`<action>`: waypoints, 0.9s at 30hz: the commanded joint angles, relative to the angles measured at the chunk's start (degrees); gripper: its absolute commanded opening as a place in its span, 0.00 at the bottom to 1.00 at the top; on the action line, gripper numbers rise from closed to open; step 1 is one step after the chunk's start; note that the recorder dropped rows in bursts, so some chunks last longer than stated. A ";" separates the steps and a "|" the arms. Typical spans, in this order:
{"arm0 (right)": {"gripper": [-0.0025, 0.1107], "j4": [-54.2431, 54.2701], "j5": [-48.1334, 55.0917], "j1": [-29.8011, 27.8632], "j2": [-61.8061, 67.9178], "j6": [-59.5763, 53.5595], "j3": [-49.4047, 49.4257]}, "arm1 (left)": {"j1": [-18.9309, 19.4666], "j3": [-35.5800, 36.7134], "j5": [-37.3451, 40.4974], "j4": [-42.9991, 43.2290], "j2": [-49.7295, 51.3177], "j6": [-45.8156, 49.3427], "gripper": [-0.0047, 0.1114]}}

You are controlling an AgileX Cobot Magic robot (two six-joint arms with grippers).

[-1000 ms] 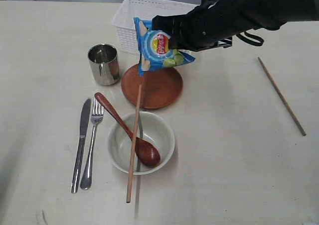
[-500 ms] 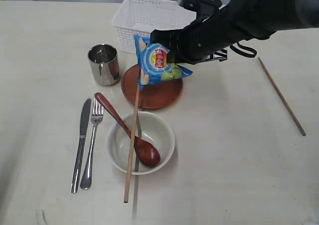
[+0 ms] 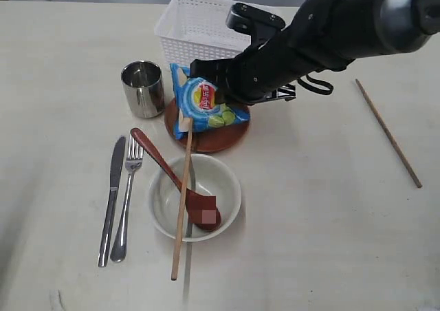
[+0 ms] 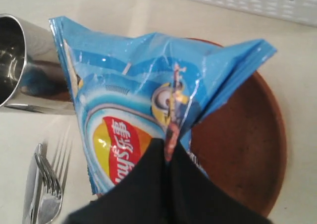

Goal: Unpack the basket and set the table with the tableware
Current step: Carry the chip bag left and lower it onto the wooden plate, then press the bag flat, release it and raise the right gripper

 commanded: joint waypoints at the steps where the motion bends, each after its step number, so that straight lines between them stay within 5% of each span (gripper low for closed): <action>1: 0.02 0.09 0.32 0.18 0.24 1.00 -0.08 | 0.14 0.13 -0.42 -0.49 -0.19 -0.02 0.04; 7: 0.07 0.09 2.51 0.18 0.24 0.78 -0.08 | 0.14 0.13 -0.42 -0.49 -0.19 -0.02 0.04; 10: 0.37 0.34 4.01 0.18 0.24 1.37 -0.16 | 0.14 0.13 -0.42 -0.49 -0.19 -0.02 0.04; 12: 0.43 0.43 5.01 0.18 0.24 1.37 -0.16 | 0.14 0.13 -0.42 -0.49 -0.19 -0.02 0.04; 24: 0.43 -2.25 7.54 -4.13 -4.39 0.52 -1.50 | 0.14 0.13 -0.42 -0.49 -0.19 -0.02 0.04; 27: 0.23 -2.23 7.77 -3.01 -4.51 -2.00 -3.47 | 0.14 0.13 -0.42 -0.49 -0.19 -0.02 0.04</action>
